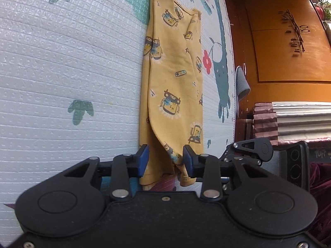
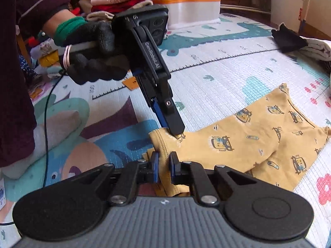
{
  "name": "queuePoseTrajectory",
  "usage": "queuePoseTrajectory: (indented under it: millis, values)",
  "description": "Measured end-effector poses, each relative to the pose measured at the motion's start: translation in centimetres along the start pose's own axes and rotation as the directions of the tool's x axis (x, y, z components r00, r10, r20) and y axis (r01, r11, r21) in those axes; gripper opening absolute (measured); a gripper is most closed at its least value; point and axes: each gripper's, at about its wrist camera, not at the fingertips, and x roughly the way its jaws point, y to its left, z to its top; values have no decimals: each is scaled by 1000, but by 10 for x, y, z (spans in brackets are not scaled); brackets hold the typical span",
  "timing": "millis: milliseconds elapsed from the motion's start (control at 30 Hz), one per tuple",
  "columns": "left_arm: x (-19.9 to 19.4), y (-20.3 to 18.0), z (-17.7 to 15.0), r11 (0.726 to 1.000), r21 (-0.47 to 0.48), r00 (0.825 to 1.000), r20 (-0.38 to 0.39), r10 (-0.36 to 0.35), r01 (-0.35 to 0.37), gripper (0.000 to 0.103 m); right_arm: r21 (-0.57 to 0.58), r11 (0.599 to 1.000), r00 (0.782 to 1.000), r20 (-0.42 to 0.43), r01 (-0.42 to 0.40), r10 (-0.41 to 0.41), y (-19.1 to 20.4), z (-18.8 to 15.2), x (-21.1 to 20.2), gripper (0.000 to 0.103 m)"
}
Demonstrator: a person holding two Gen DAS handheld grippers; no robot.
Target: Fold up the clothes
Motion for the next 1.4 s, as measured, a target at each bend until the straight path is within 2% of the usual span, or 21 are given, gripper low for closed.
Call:
queuePoseTrajectory:
  millis: [67,133,167,200,300,333,433,600,833,967,1067,1200,1367,1400]
  values:
    - [1,-1,1,1000,-1,1000,12,2,-2,32,4,1000,1000,11,-3,2,-1,-1,-2,13]
    - [3,-4,3,1000,17,999,33,26,-27,15,6,1000,1000,13,-5,5,-1,-1,-3,13]
    - [2,-9,1,998,52,998,49,26,-29,3,4,1000,1000,8,-4,4,-1,-1,-2,13]
    - [1,-15,-1,996,87,998,65,26,-31,0,2,1000,1000,4,-3,3,-1,-1,-1,13]
    - [-2,-33,-9,981,192,996,94,-5,-14,0,0,1000,1000,-22,-3,3,0,-3,4,14]
    - [1,-34,-11,980,198,996,93,12,-30,0,0,1000,999,-33,-3,3,0,-4,6,17]
    - [8,-35,-14,973,214,994,91,62,-80,0,0,1000,998,-66,-5,5,0,-7,12,17]
    - [16,-20,-10,978,154,989,79,129,-140,0,-4,1000,995,-102,-23,23,3,-8,17,24]
    - [12,-16,-9,965,167,979,72,191,-201,0,3,999,991,-124,-40,40,2,-9,18,28]
    - [0,-27,2,932,239,960,130,247,-272,0,24,999,993,-109,-43,46,-4,-4,12,29]
    - [-1,-43,25,894,325,948,177,263,-308,0,47,999,997,-78,-18,22,-17,5,6,29]
    - [4,-67,69,829,426,926,261,271,-363,0,-38,997,995,-72,70,-73,-43,25,14,29]
    - [22,-87,126,731,522,894,337,296,-439,0,-125,978,978,-107,166,-179,-84,42,39,30]
    - [26,-87,137,722,525,887,349,302,-451,0,-126,976,974,-123,177,-192,-91,42,45,30]
